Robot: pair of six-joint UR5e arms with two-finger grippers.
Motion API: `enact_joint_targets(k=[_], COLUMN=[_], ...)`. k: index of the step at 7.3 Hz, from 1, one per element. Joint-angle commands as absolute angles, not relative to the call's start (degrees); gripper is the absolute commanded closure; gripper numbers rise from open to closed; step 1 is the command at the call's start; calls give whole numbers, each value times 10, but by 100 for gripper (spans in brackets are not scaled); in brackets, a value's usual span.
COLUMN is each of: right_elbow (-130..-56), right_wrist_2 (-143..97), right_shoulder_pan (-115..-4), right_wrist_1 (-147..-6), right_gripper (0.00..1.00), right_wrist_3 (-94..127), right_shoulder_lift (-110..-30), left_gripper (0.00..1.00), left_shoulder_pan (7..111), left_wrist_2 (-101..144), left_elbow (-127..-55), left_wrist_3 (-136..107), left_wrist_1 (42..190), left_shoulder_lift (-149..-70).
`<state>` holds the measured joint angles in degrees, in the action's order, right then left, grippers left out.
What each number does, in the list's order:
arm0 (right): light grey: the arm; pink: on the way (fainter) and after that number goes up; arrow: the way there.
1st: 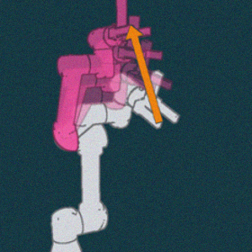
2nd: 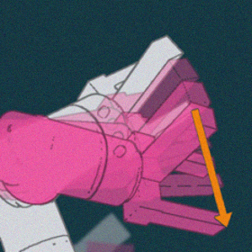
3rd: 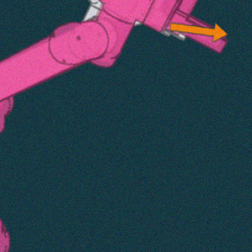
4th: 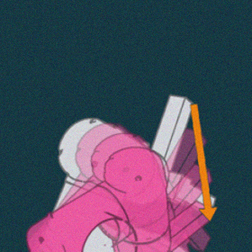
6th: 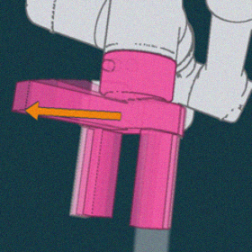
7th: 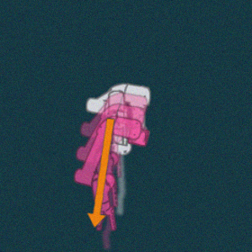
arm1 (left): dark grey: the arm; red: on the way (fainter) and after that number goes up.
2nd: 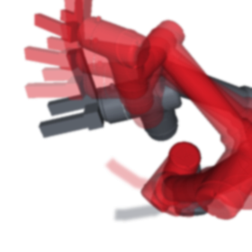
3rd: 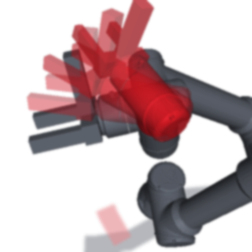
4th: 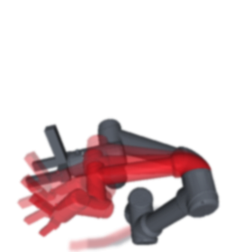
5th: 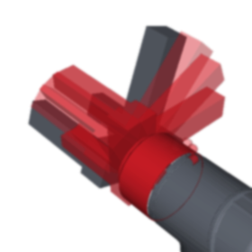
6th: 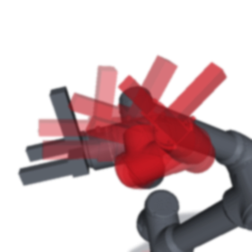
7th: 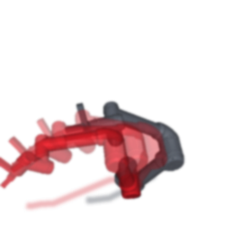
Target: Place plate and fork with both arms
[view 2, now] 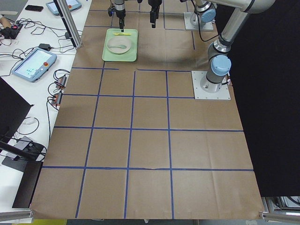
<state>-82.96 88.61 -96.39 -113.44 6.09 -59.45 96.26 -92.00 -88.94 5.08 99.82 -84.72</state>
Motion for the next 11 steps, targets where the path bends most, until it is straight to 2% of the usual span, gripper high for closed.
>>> enact_joint_targets(k=[1, 5, 6, 11], right_elbow=[-840, -949, -961, -957], right_wrist_2=[905, 898, 898, 897], right_shoulder_pan=[-957, -898, -901, -890], right_wrist_1=[-1034, -944, -926, -918], right_gripper=[0, 0, 0, 0], right_wrist_3=[35, -16, -18, -18], right_shoulder_lift=[-702, -911, -932, -934], left_gripper=[0, 0, 0, 0], left_shoulder_pan=[962, 962, 962, 963], left_wrist_2=[-920, -920, -920, -920], left_elbow=[-889, -890, -890, -893], left_wrist_3=[51, 51, 50, 51], left_wrist_1=[998, 998, 998, 998], left_shoulder_lift=[-848, -847, -847, -846])
